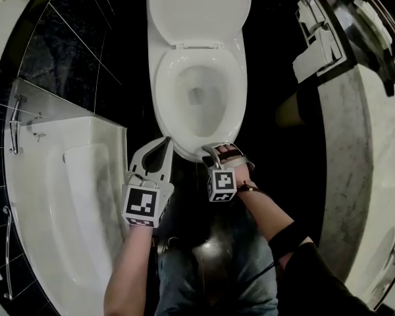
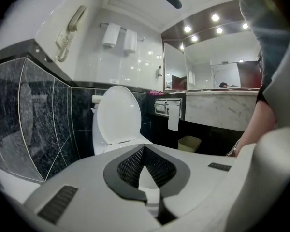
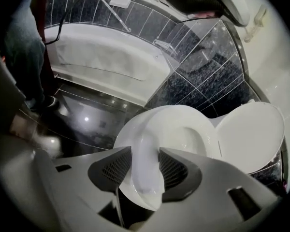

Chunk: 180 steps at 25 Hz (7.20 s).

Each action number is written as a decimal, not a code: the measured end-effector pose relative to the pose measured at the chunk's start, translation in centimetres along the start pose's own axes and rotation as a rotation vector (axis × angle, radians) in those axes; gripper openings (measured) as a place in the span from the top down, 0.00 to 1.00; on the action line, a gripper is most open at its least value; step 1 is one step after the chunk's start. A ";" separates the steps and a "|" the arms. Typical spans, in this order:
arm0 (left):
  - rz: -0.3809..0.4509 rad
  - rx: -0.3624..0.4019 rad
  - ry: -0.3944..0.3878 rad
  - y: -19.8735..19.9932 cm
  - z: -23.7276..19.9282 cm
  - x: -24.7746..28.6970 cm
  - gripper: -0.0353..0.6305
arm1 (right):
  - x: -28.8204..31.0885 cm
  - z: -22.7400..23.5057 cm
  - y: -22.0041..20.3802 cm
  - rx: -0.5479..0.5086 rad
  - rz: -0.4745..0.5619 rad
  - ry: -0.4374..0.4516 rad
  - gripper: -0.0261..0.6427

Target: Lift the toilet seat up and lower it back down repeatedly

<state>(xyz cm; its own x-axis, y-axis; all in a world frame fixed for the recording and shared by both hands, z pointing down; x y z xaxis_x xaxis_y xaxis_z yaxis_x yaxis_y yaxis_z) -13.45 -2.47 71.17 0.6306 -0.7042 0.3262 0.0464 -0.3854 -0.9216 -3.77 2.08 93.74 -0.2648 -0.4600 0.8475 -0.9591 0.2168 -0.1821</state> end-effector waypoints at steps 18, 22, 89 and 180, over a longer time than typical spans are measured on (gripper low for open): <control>-0.023 -0.068 0.035 1.9 -0.4 -0.9 0.94 | -4.9 2.8 1.4 0.020 0.000 -0.093 0.71; -0.025 -0.061 0.039 6.0 0.4 -1.5 0.94 | -9.7 6.7 2.3 0.055 0.026 -0.128 0.74; -0.003 0.033 0.067 43.0 -12.9 17.2 0.94 | -14.5 67.9 -10.3 0.451 0.005 -0.473 0.77; 0.053 -0.002 0.169 45.3 5.8 3.6 0.94 | -39.8 52.8 -9.1 0.449 0.203 -0.372 0.67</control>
<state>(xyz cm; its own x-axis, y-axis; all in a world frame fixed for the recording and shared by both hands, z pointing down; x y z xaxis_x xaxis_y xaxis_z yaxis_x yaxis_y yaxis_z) -4.64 -19.02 29.32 0.4933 -0.8134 0.3082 0.0151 -0.3462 -0.9380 10.21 -27.06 35.39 -0.3858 -0.7348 0.5578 -0.8130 -0.0151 -0.5821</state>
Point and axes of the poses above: the fingertips, and each gripper's own axes: x forward along the fingers, z to its right, y out of its top, the point moved 2 cm from there along -x, backward along the fingers, and after that the axes turned 11 degrees about -x, right-handed, at the moved point
